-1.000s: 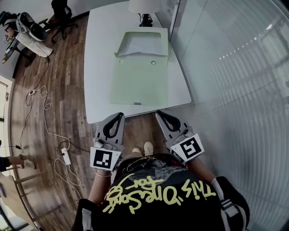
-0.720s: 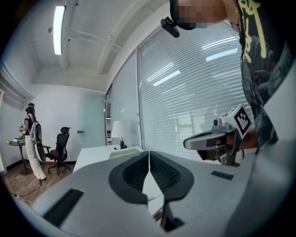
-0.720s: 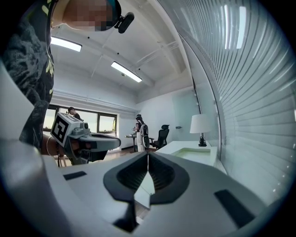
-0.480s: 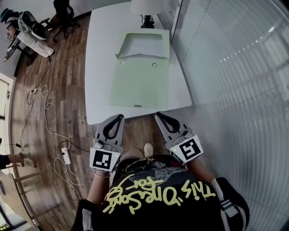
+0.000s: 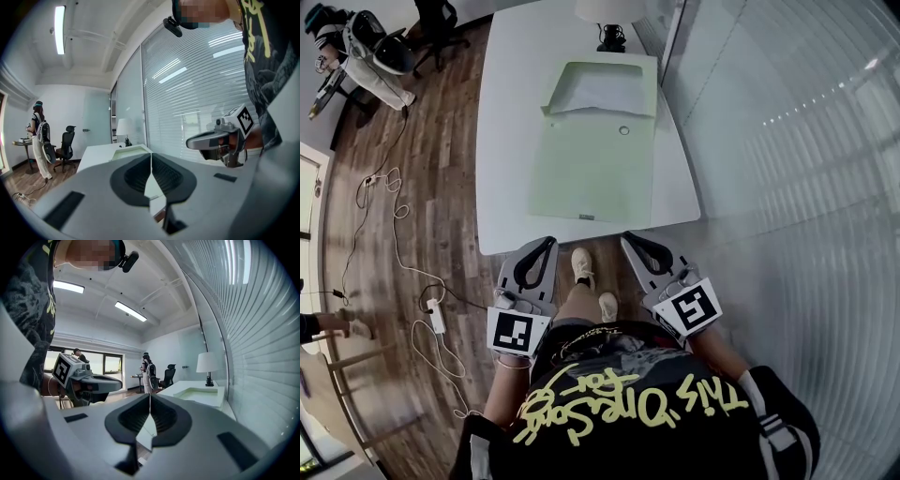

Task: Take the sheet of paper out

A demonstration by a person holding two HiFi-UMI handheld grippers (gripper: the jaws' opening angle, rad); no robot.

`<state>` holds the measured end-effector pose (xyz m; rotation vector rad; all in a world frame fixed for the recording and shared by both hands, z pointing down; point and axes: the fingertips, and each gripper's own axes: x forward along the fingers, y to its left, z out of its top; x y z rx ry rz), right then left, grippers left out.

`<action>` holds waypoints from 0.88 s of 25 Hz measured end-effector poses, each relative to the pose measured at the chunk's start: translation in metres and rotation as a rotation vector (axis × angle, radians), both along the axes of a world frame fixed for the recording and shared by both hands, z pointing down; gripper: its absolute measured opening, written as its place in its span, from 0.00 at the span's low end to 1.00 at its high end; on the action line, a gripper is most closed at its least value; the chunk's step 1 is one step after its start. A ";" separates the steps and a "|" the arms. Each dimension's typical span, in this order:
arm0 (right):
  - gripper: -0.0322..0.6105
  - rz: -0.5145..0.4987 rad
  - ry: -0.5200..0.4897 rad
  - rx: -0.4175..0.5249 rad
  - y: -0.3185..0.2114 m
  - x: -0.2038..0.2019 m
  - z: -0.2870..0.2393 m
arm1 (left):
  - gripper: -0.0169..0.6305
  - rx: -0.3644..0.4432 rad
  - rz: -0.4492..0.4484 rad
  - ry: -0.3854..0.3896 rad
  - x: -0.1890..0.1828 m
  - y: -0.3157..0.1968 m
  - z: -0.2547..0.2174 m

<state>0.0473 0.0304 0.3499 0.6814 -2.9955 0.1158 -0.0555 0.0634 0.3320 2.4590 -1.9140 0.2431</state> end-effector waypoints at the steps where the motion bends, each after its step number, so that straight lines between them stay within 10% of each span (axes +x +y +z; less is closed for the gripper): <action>1: 0.06 0.003 -0.003 0.001 -0.004 0.000 0.000 | 0.05 0.003 0.005 -0.002 0.000 -0.004 0.000; 22: 0.06 0.106 0.005 0.033 -0.076 -0.025 -0.017 | 0.05 0.037 0.078 0.007 -0.036 -0.087 -0.013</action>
